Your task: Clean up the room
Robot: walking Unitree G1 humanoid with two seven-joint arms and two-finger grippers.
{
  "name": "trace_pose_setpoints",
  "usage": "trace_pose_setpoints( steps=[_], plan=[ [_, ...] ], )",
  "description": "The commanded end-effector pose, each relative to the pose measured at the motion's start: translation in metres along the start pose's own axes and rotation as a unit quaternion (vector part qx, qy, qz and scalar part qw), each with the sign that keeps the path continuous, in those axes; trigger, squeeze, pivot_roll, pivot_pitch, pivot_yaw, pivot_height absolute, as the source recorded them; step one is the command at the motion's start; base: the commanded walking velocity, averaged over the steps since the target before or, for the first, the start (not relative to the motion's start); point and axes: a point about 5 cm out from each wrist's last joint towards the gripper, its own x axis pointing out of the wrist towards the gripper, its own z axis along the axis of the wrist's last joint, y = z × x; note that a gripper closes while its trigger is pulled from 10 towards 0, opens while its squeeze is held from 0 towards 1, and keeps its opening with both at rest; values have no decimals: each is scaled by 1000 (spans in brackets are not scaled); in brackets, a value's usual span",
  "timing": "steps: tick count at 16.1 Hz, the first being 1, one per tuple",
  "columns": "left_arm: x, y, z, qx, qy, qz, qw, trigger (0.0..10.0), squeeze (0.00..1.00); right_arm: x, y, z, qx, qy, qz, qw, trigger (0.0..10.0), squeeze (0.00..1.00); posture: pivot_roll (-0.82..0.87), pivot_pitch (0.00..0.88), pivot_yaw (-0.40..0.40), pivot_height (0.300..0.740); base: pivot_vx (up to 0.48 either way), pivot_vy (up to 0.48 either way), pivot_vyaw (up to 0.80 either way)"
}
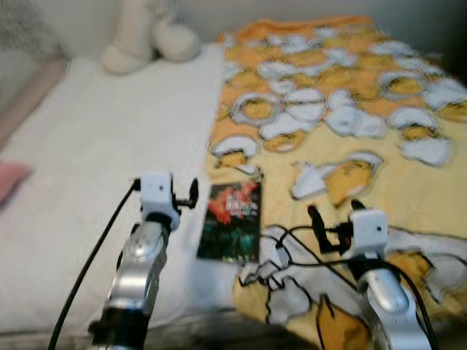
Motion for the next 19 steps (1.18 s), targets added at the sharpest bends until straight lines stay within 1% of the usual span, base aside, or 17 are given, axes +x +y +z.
trace_pose_setpoints(
  steps=[1,3,4,5,6,8,9,10,11,12,13,15,17,18,19],
  plan=[
    [0,7,-9,-8,32,1,999,10000,0,1,6,2,3,-6,7,1000,10000,0,-205,32,104,727,0,0,-700],
    [5,9,-24,-9,96,-8,995,10000,0,1,6,1,5,-2,1,1000,10000,0,-205,33,104,723,0,0,-563],
    [7,9,-27,-31,115,-16,993,10000,0,2,6,-1,5,2,-2,1000,10000,0,-204,35,104,723,0,0,0],
    [10,10,-25,-27,115,-26,993,10000,0,2,6,-1,4,1,0,1000,10000,0,-206,37,104,723,0,0,0],
    [13,12,-24,-26,116,-24,993,10000,0,1,7,0,4,-1,3,1000,10000,0,-208,40,103,723,0,0,0],
    [20,26,-25,-52,125,4,991,10000,0,1,7,0,4,-1,2,1000,10000,0,-214,45,102,723,0,0,0],
    [19,31,-28,-56,135,11,989,10000,0,0,7,0,4,0,2,1000,10000,0,-216,47,102,723,0,0,0],
    [16,35,-38,-69,153,11,986,10000,0,-2,6,-1,3,2,3,1000,10000,0,-221,50,101,723,0,0,0],
    [13,35,-43,-78,165,7,983,10000,0,-3,6,-2,3,4,2,1000,10000,0,-221,52,101,723,0,0,0],
    [9,32,-55,-83,188,-6,979,10000,0,-4,5,-3,2,5,2,1000,10000,0,-220,53,97,723,0,0,0],
    [4,30,-66,-84,207,-4,975,10000,0,-5,5,-4,2,8,2,1000,10000,0,-223,56,93,723,0,0,0],
    [4,26,-75,-114,223,-5,968,10000,0,-5,6,-4,3,9,8,1000,10000,0,-224,59,84,723,0,0,0],
    [6,22,-78,-134,224,-7,965,10000,0,-6,14,-8,19,25,58,998,10000,0,-228,62,77,723,0,0,0],
    [8,19,-78,-145,226,-11,963,10000,0,-10,23,-15,26,53,106,993,10000,0,-233,62,74,723,0,0,0],
    [10,17,-79,-149,227,-14,962,10000,0,-14,26,-19,27,67,126,989,10000,0,-232,62,73,723,0,0,0]
  ],
)
